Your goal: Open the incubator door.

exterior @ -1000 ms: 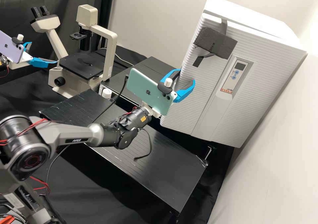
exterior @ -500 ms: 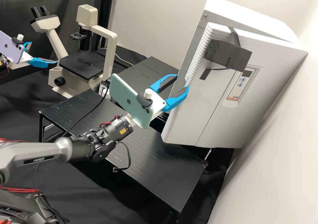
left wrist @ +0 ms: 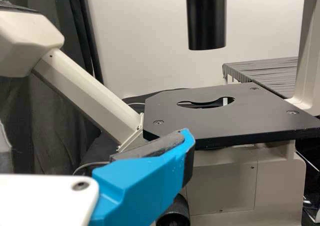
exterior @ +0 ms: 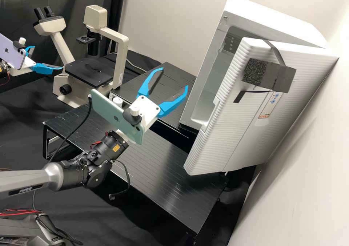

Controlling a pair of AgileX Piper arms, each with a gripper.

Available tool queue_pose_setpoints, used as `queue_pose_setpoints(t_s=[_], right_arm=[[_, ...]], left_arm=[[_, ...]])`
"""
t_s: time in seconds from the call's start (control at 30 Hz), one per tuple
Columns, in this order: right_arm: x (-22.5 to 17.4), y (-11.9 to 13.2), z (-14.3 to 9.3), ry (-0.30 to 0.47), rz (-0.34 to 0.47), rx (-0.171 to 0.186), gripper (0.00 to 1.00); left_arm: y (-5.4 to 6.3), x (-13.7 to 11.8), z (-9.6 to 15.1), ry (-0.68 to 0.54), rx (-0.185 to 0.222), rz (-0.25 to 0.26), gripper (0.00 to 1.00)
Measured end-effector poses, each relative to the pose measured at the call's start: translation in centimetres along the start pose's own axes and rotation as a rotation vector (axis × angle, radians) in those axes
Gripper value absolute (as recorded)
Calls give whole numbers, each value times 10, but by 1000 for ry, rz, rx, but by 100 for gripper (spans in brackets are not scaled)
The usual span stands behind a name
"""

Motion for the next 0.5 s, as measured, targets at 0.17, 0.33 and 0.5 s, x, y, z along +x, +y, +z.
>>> queue_pose_setpoints(t_s=[0.17, 0.33, 0.5], right_arm=[[5, -30, 16, -53, -114, -34, 100], [9, -49, 36, -155, -143, -60, 100], [6, -63, 51, -216, -129, -95, 100]], left_arm=[[0, 0, 0, 0, 0, 0, 100], [0, 0, 0, 0, 0, 0, 100], [0, 0, 0, 0, 0, 0, 100]])
